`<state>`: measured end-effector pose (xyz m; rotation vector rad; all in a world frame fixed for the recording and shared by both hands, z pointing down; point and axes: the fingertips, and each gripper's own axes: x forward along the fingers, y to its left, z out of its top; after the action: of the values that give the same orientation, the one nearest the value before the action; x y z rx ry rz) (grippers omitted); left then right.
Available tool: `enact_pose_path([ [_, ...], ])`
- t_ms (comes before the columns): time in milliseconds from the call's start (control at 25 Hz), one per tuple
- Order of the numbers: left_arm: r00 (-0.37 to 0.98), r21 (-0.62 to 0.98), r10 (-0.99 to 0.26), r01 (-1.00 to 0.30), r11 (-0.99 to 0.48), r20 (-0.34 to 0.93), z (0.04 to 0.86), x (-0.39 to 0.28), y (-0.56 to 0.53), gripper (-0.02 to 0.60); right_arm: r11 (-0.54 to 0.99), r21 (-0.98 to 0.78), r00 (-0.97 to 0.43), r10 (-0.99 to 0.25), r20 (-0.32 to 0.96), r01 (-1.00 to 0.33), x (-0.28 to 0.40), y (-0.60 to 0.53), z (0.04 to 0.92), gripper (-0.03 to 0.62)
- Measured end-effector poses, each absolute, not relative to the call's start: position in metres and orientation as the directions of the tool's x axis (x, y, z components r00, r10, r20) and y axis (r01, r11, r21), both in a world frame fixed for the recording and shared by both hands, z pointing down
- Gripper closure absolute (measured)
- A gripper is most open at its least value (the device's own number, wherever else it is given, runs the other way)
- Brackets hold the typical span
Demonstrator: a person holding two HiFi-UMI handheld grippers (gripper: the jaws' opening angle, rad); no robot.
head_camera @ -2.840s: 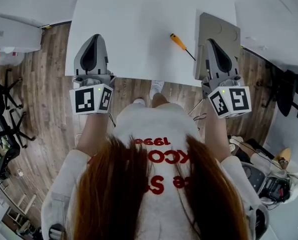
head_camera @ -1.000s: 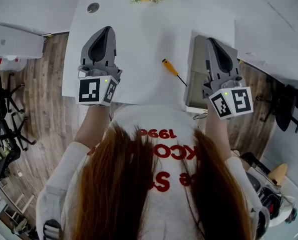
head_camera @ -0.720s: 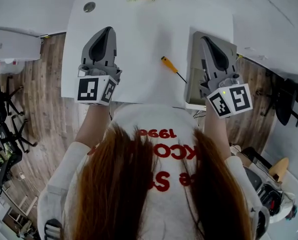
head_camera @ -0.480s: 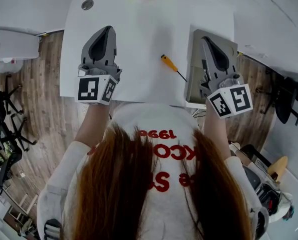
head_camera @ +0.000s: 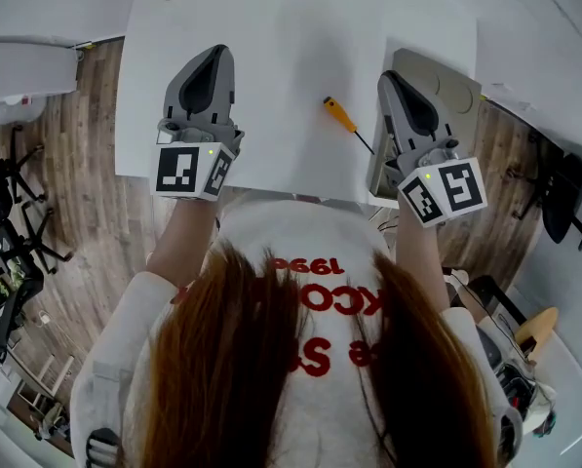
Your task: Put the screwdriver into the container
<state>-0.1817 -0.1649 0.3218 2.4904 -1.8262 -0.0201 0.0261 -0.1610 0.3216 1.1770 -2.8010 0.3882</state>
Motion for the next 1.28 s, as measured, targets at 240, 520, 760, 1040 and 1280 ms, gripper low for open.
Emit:
enact_pose_path([
  [240, 0.278, 0.063, -0.958, -0.96, -0.273, 0.077, 0.343, -0.186, -0.156, 0.574, 0.688, -0.235, -0.727, -0.647, 0.231, -0.686, 0.019, -0.156, 0.35, 0.583],
  [520, 0.265, 0.079, -0.954, -0.963, -0.256, 0.138, 0.368, -0.188, -0.147, 0.575, 0.699, -0.263, -0.742, -0.575, 0.346, -0.665, 0.008, -0.151, 0.405, 0.531],
  [760, 0.241, 0.073, -0.956, -0.97, -0.232, 0.168, 0.377, -0.201, -0.138, 0.574, 0.708, -0.266, -0.739, -0.524, 0.424, -0.655, -0.002, -0.144, 0.445, 0.516],
  [1040, 0.231, 0.078, -0.952, -0.972, -0.22, 0.199, 0.388, -0.209, -0.132, 0.575, 0.744, -0.225, -0.714, -0.439, 0.545, -0.629, -0.016, -0.131, 0.497, 0.477],
  [1280, 0.237, 0.08, -0.947, -0.971, -0.225, 0.219, 0.393, -0.206, -0.127, 0.574, 0.816, -0.071, -0.633, -0.387, 0.671, -0.574, -0.021, -0.119, 0.531, 0.455],
])
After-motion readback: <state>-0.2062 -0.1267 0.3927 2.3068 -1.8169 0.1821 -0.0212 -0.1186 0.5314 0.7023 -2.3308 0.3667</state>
